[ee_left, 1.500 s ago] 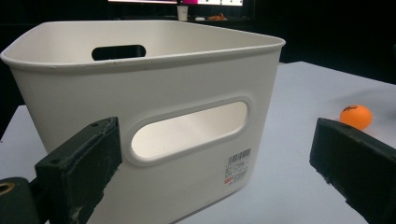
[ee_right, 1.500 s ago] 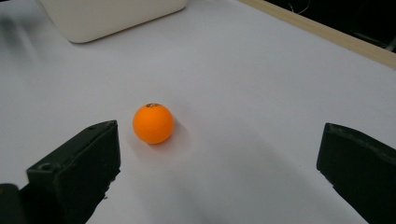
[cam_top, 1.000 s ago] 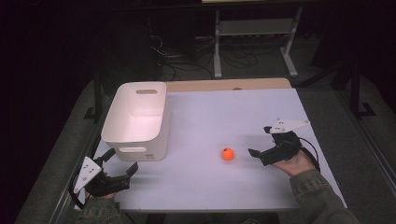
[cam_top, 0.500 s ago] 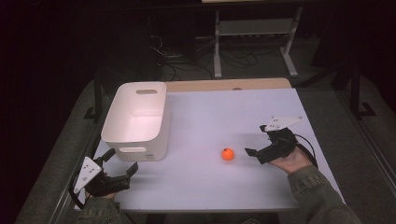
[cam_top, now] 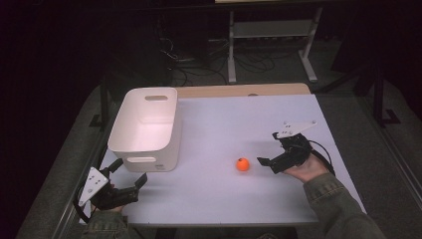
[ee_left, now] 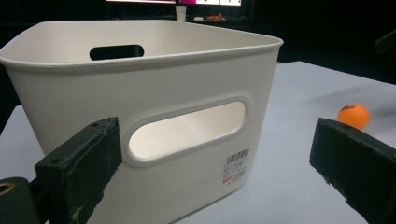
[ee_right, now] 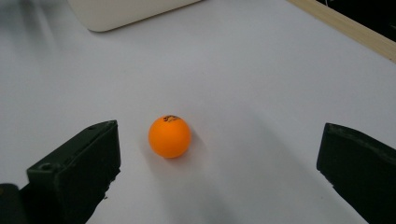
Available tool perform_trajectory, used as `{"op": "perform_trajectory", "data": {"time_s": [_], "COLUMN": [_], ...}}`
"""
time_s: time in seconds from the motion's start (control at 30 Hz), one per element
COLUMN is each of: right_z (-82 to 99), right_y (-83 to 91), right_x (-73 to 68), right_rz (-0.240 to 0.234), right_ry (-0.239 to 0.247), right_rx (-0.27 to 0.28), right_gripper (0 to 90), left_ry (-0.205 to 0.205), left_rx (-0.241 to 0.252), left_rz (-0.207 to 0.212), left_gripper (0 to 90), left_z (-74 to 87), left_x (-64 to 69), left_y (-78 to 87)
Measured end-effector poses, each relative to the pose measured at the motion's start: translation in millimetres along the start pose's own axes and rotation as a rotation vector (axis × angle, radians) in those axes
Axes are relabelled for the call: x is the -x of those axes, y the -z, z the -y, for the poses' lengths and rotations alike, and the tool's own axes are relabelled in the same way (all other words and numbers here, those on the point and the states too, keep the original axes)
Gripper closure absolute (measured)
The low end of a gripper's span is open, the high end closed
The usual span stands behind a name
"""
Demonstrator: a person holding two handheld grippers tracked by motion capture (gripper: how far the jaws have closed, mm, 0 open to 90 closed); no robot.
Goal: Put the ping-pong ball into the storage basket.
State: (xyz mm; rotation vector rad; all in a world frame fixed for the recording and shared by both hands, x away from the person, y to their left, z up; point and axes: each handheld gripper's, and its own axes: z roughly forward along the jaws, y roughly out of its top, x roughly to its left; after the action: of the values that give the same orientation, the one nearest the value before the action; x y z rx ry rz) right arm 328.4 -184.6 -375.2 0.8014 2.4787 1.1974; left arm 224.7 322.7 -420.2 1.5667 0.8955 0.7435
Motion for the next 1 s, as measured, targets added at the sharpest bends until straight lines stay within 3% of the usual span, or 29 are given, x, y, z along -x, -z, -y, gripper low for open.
{"op": "perform_trajectory", "data": {"time_s": [1.0], "right_z": [-16.7], "right_y": [-20.2], "right_x": [-1.2], "right_rz": [-0.045], "right_ry": [0.046], "right_rx": [-0.064], "right_gripper": [0.0], "left_ry": [-0.003], "left_rx": [0.006], "left_rz": [0.0], "left_gripper": [1.9], "left_z": [-0.1], "left_x": [0.2], "left_y": [0.1]}}
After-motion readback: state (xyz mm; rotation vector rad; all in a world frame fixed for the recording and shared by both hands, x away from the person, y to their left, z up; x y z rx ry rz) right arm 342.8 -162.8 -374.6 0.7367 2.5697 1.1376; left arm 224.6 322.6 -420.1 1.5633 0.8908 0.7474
